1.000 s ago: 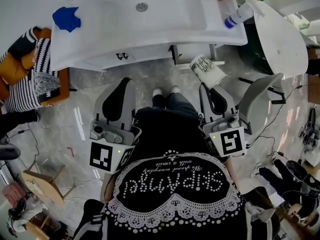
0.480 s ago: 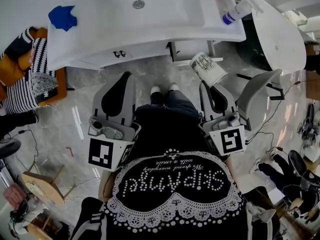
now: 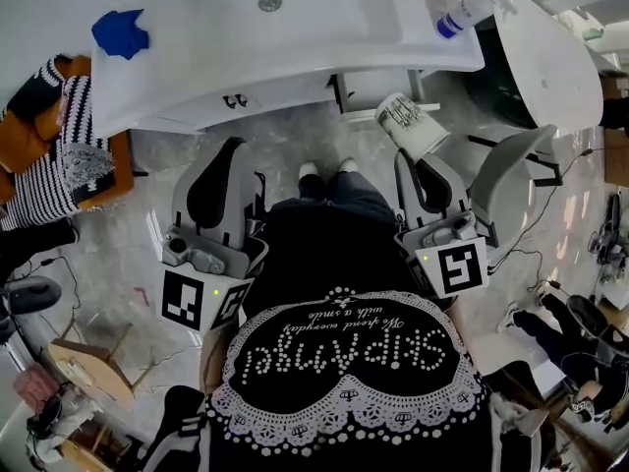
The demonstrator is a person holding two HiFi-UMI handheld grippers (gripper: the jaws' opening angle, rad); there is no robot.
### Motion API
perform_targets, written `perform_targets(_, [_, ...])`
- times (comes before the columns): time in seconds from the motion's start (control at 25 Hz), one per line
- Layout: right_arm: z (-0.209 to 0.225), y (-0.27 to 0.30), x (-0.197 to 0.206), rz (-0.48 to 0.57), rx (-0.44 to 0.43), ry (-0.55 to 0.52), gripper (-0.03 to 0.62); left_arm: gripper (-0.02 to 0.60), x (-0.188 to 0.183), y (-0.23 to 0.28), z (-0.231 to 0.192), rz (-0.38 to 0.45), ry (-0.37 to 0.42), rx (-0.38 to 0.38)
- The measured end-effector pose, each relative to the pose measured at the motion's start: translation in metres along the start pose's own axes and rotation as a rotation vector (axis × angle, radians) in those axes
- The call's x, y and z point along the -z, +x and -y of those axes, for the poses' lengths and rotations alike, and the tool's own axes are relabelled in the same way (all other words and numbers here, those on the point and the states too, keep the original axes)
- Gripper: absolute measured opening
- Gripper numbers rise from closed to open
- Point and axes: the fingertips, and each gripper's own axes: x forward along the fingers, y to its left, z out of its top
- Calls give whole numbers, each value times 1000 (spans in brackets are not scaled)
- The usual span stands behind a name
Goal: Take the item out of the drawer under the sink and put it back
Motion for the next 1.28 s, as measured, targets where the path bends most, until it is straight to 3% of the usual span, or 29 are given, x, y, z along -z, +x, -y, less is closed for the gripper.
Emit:
perform_targets(0.48, [2, -4, 7, -15, 7, 11, 25, 5, -10, -39, -60, 20, 47, -202])
perform_targets(0.72, [11, -10, 11, -21, 14, -16, 25, 5, -11, -44, -68, 9, 75, -245])
perform_targets(1.28, [34, -6, 19, -47, 34, 14, 25, 5, 10, -5, -39, -37, 47, -165])
